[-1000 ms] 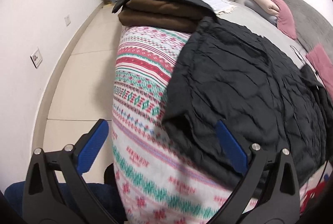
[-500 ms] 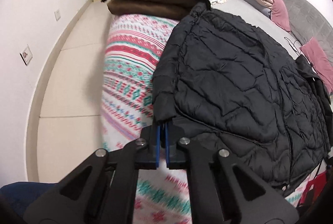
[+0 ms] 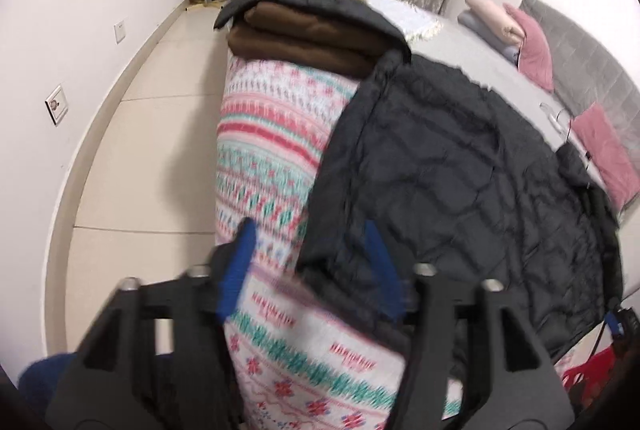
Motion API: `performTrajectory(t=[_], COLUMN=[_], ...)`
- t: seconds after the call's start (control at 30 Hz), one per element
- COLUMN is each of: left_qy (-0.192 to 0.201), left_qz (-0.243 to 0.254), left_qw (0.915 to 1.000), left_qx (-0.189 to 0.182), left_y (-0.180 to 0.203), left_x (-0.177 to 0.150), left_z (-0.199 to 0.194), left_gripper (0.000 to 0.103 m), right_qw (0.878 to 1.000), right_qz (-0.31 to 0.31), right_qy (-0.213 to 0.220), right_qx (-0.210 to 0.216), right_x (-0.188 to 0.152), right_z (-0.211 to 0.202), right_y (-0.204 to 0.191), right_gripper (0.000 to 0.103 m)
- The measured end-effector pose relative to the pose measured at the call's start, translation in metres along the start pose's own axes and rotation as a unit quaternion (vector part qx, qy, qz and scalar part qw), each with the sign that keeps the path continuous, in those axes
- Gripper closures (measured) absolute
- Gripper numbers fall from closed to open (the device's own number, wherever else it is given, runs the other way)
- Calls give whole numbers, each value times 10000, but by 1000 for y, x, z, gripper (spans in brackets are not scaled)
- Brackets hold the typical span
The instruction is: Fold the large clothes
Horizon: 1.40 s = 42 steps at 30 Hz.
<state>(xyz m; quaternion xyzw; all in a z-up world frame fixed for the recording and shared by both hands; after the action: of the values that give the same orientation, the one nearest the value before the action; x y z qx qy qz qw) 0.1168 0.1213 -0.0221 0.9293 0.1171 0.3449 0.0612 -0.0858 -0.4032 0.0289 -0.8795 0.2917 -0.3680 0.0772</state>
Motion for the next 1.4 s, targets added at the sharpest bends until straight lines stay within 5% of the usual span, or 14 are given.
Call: performTrajectory(t=[0.07,0.17,0.37,0.47,0.6,0.67,0.77,1.0,1.13,1.23,1.33,1.4], left_qy=[18,-72,153,217,-118,-179,-183,-109,119,231,211,309], left_qz=[-131,-437,-1500,-2289,-3228,-3410,-3598,-4034,-4216,-4363,-4150,-4068], left_qw=[9999,9977,9829,9644,9292,9246,9192,8892,8806,8742,8908,8943], left_qx=[-105,-521,-1055,-1305,-1793,-1689,-1588,-2158,-2161,-2120,-1839,-1839], left_y=[-2,-9,-42,-76,-122,-140,-159,-168,-172,-177,-176,-178], left_x=[21,56,153,183,201,210,223,243,250,249,254,256], left_z=[-3,0,21,53,118,147,181,233,243,246,244,239], left_gripper=[41,24,23,23,23,23,23,23,23,31,65,92], right_qw=[9997,9965,9802,9711,9686,9620,9539,9472,9367,9377,9393,9403], right_qz=[-219,-804,-1941,-2352,-2235,-2457,-2846,-3089,-3391,-3358,-3328,-3308], right_qy=[-23,-98,-138,-200,-883,-1143,-946,-859,-859,-883,-829,-799], right_qx=[50,195,361,355,642,351,113,111,-148,-111,-67,-31], right_x=[8,25,64,70,38,20,14,8,-6,-8,-8,-8], right_z=[4,8,31,68,124,145,154,177,184,187,184,181], right_y=[-19,-62,-158,-192,-191,-192,-202,-223,-224,-226,-226,-227], right_gripper=[52,47,25,20,20,20,20,20,20,20,20,20])
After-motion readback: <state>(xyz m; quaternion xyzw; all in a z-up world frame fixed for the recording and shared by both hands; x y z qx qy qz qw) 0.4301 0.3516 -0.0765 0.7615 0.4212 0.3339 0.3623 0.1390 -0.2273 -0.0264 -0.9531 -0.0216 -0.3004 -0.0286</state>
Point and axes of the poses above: each gripper's, at about its wrist camera, not at the fingertips, and z roughly the way its jaws point, y to its right, x to its top, the point moved 1 cm from there along z, roughly the way its jaws point, and after that the axes turned 1 degree about z, right-handed, at the moved point
